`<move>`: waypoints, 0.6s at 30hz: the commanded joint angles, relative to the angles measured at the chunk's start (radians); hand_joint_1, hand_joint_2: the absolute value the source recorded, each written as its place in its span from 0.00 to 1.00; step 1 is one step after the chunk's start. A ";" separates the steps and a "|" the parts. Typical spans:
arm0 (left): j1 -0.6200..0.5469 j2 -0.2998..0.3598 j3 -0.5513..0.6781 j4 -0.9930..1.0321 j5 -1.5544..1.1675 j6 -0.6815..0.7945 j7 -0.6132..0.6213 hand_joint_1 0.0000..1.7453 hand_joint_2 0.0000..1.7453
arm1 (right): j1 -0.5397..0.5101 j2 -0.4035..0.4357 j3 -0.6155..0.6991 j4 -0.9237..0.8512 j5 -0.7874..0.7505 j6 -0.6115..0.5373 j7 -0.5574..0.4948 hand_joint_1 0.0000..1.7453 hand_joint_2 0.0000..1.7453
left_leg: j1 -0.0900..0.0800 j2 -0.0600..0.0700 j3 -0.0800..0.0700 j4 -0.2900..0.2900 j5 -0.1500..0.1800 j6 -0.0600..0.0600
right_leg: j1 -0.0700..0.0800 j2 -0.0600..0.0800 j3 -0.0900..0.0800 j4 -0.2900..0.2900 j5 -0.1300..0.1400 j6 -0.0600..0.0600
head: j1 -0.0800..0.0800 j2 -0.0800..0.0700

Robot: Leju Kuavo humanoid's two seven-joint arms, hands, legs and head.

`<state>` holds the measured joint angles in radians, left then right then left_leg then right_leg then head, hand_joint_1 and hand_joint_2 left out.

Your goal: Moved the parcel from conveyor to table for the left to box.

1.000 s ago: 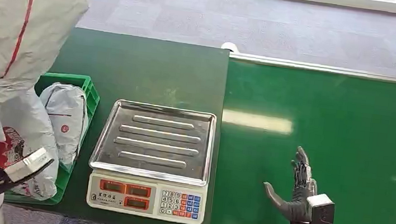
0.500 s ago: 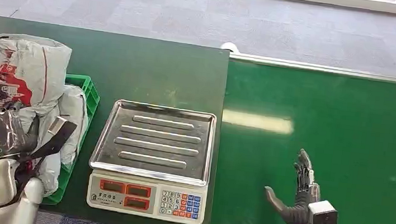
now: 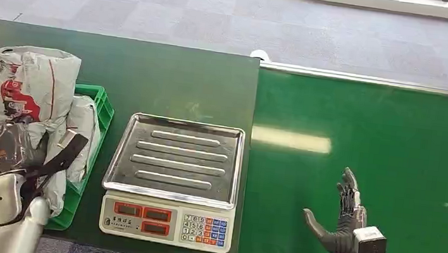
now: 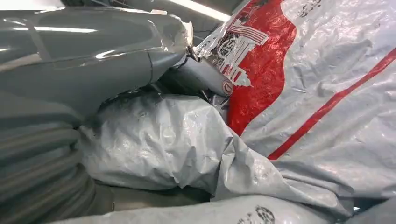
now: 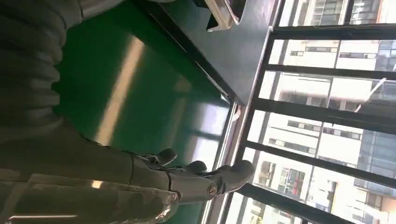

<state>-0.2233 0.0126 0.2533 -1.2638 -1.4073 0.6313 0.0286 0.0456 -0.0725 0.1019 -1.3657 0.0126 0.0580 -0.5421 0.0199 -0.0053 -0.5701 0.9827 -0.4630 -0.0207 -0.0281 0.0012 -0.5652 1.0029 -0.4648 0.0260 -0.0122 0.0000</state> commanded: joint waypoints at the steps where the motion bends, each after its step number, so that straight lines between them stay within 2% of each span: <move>1: 0.001 0.011 -0.010 0.110 0.078 -0.032 -0.007 0.92 1.00 | -0.023 0.013 -0.017 0.025 0.001 0.006 0.006 0.00 1.00 | 0.000 0.002 0.000 -0.003 0.002 0.002 | 0.001 0.001 -0.001 -0.003 0.002 -0.003 | 0.000 0.000; 3: 0.001 0.018 -0.015 0.128 0.094 -0.085 0.000 0.85 1.00 | -0.026 0.015 -0.020 0.029 0.004 0.010 0.008 0.00 1.00 | 0.000 0.002 0.001 -0.002 0.001 0.001 | 0.000 0.001 0.000 -0.002 0.001 -0.003 | 0.000 0.000; 4: 0.001 0.023 -0.021 0.142 0.096 -0.111 0.003 0.85 1.00 | -0.028 0.017 -0.022 0.032 0.007 0.015 0.010 0.00 1.00 | 0.000 0.002 0.002 -0.002 0.001 0.001 | 0.000 0.001 0.001 -0.002 0.001 -0.002 | 0.000 0.000; 7: 0.003 0.036 -0.052 0.176 0.078 -0.286 0.029 0.96 1.00 | -0.036 0.020 -0.028 0.040 0.018 0.029 0.012 0.00 1.00 | -0.001 0.001 0.002 -0.002 0.001 0.001 | 0.000 0.001 0.002 -0.002 0.001 -0.002 | 0.000 0.000; 9: 0.000 0.041 -0.064 0.217 0.096 -0.419 0.027 0.81 1.00 | -0.048 0.022 -0.032 0.053 0.028 0.043 0.013 0.00 1.00 | -0.001 0.002 0.003 -0.004 0.002 0.002 | 0.000 0.001 0.001 -0.003 0.002 -0.003 | 0.000 0.000; 10: 0.001 0.042 -0.067 0.230 0.110 -0.449 0.021 0.50 1.00 | -0.051 0.024 -0.033 0.056 0.031 0.047 0.014 0.00 1.00 | -0.001 0.001 0.004 -0.003 0.001 0.001 | 0.000 0.001 0.003 -0.002 0.001 -0.002 | 0.000 0.000; 11: 0.001 0.045 -0.074 0.245 0.108 -0.462 0.021 0.01 1.00 | -0.052 0.027 -0.035 0.057 0.033 0.049 0.015 0.00 1.00 | -0.001 0.000 0.005 -0.003 0.001 0.001 | -0.001 0.000 0.005 -0.001 0.000 -0.001 | -0.001 0.000; 15: 0.004 0.031 -0.056 0.243 0.187 -0.482 -0.002 0.00 1.00 | -0.033 0.036 -0.041 0.030 0.042 0.051 0.022 0.00 1.00 | -0.002 -0.005 0.008 -0.005 0.003 0.001 | -0.001 -0.005 0.008 -0.003 -0.001 -0.002 | 0.000 0.000; 16: 0.004 0.004 -0.010 0.203 0.315 -0.407 -0.076 0.00 1.00 | -0.020 0.042 -0.046 0.018 0.045 0.047 0.028 0.00 1.00 | -0.001 -0.005 0.005 -0.006 0.005 0.002 | 0.000 -0.005 0.006 -0.005 0.002 -0.003 | -0.001 0.000; 17: 0.004 0.005 -0.018 0.168 0.363 -0.344 -0.097 0.00 1.00 | -0.004 0.047 -0.048 -0.001 0.045 0.045 0.030 0.00 1.00 | -0.002 -0.009 0.009 -0.003 0.002 0.001 | -0.002 -0.009 0.011 -0.002 -0.002 -0.001 | 0.000 0.000; 18: 0.003 0.006 -0.024 0.148 0.365 -0.344 -0.093 0.00 1.00 | 0.003 0.048 -0.047 -0.008 0.045 0.044 0.031 0.00 1.00 | -0.002 -0.010 0.007 -0.003 0.003 0.002 | -0.001 -0.010 0.010 -0.002 -0.002 -0.001 | -0.001 0.000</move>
<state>-0.2778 0.0584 0.2312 -1.1654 -1.2511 0.1911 0.0387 0.0268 -0.0591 0.0843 -1.3645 0.0515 0.1076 -0.5261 0.0187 -0.0186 -0.5545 0.9820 -0.4651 -0.0204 -0.0294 -0.0121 -0.5458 1.0024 -0.4725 0.0268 -0.0130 0.0000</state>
